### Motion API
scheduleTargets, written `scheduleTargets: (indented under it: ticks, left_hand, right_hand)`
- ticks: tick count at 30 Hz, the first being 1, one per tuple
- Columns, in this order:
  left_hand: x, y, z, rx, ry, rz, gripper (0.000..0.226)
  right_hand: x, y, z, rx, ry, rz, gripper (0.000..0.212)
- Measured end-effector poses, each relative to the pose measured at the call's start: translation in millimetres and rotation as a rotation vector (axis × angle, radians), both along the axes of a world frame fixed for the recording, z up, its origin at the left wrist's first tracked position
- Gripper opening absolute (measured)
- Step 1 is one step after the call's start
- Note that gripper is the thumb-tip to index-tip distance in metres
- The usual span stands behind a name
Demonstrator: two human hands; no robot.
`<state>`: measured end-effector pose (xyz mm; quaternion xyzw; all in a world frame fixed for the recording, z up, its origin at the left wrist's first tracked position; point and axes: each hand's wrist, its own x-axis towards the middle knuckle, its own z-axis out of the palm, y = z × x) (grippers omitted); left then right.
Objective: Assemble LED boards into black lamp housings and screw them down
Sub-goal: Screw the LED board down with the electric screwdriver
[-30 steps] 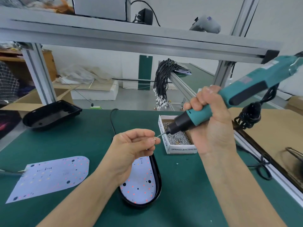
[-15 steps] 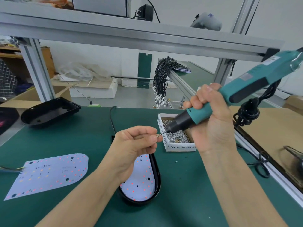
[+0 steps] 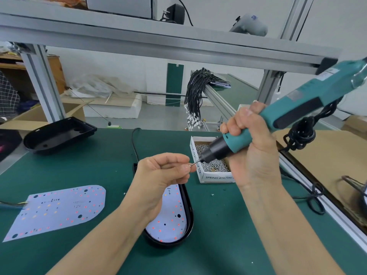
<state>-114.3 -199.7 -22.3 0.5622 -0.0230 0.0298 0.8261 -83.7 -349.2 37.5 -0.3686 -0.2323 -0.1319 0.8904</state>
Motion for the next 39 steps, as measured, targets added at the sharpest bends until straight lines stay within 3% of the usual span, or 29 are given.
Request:
scheduleTargets:
  ticks: [11,34,37,39]
  left_hand:
    - [3.7,-1.0,-4.6,0.144,-0.125,0.2,0.024]
    - [18.9,10.1,-10.9,0.164,0.025,0.094,0.027]
    - [19.9,14.2,-10.5,0.279,0.01,0.19,0.032]
    - [22.4,27.1,-10.3,0.526,-0.058,0.398,0.03]
  right_hand:
    - [2.0,11.7,-16.2,0.072,0.074,-0.148,0.029]
    - [21.4,14.6,-36.2,0.161,0.188,-0.065,0.04]
    - [24.7,11.6,-36.9,0.18,0.191,-0.047,0.036]
    - [27.9,8.3,-39.4,0.164,0.189,-0.062,0.035]
